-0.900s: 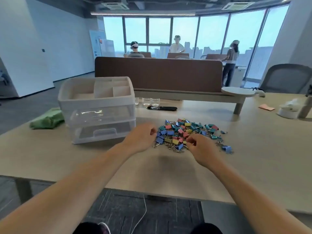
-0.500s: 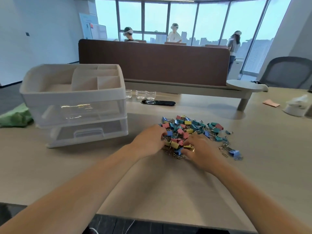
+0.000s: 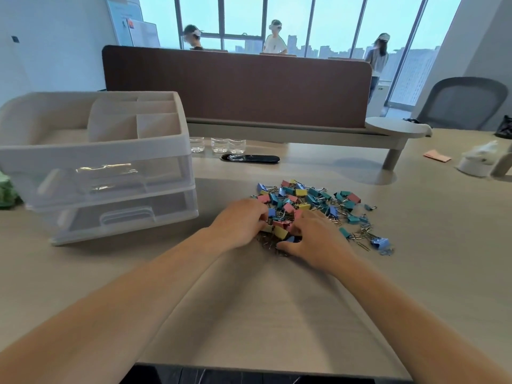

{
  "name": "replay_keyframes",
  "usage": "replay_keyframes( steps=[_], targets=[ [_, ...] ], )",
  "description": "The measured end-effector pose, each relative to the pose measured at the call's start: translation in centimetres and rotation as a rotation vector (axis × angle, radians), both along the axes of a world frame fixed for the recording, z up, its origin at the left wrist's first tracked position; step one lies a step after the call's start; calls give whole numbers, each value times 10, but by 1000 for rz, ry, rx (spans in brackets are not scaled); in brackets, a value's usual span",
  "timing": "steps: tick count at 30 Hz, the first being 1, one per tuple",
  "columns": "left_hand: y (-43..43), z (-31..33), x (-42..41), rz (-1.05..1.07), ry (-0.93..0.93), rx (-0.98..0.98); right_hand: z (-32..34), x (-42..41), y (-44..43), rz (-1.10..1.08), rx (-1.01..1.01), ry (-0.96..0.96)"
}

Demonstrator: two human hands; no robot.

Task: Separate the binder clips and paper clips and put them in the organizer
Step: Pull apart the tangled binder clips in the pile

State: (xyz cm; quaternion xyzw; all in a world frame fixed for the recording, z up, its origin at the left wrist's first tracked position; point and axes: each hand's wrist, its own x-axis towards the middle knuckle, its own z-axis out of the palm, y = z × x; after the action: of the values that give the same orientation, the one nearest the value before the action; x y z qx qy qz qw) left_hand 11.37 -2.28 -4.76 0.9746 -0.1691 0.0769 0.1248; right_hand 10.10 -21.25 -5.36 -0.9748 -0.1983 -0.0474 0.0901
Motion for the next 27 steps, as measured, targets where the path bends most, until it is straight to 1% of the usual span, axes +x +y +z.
replay_keyframes(
  steps=[6,9,12,18,27],
  targets=[
    [2,5,-8,8,-48,-142,2,-1,3,-8,-11,2],
    [3,8,-14,12,-67,-167,3,-3,1,-9,21,2],
    [6,6,-20,26,-52,-158,5,-5,-2,-10,57,-19],
    [8,5,-42,58,-21,-129,3,-12,-4,-33,26,-72],
    [3,10,-63,48,14,-16,5,-15,-13,-79,177,-101]
  ],
)
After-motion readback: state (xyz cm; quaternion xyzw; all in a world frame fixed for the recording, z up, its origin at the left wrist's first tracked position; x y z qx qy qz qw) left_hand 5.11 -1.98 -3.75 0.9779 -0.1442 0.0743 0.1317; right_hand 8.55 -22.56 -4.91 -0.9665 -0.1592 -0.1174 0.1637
